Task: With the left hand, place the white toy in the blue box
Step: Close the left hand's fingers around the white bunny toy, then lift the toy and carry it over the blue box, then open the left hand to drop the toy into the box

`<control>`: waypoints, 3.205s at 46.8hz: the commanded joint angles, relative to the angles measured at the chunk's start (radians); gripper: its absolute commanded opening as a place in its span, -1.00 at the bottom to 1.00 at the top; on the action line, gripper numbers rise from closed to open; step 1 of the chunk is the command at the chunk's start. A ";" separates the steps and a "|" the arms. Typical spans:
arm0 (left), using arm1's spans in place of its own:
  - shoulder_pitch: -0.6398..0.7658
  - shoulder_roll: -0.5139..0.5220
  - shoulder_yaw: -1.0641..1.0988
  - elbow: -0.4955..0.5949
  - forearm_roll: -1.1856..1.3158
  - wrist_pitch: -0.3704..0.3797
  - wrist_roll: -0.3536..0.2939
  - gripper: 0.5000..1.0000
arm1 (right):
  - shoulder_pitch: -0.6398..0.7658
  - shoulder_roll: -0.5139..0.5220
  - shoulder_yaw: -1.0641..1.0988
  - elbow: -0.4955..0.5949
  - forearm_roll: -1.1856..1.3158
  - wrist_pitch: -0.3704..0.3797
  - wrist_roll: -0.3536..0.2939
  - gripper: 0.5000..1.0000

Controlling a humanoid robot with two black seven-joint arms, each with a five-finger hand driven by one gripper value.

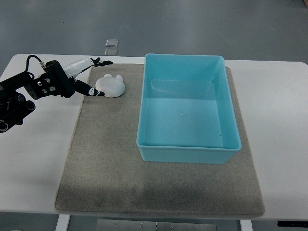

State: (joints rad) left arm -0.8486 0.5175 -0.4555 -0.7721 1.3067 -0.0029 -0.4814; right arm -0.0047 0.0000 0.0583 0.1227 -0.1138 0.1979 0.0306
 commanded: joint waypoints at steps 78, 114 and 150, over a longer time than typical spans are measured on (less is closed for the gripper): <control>-0.056 -0.100 -0.080 0.077 -0.072 0.133 -0.003 -1.00 | 0.000 0.000 0.000 0.000 -0.001 0.000 0.000 0.74; -0.066 -0.180 0.130 -0.329 -0.116 0.113 -0.002 -1.00 | 0.000 0.000 0.000 0.000 0.000 0.000 0.000 0.74; -0.033 -0.201 0.153 -0.328 -0.130 0.119 -0.002 0.86 | 0.000 0.000 0.000 0.000 0.000 0.000 0.000 0.74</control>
State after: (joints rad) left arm -0.8799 0.3169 -0.2987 -1.0993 1.1851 0.1107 -0.4832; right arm -0.0046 0.0000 0.0583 0.1227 -0.1140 0.1979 0.0306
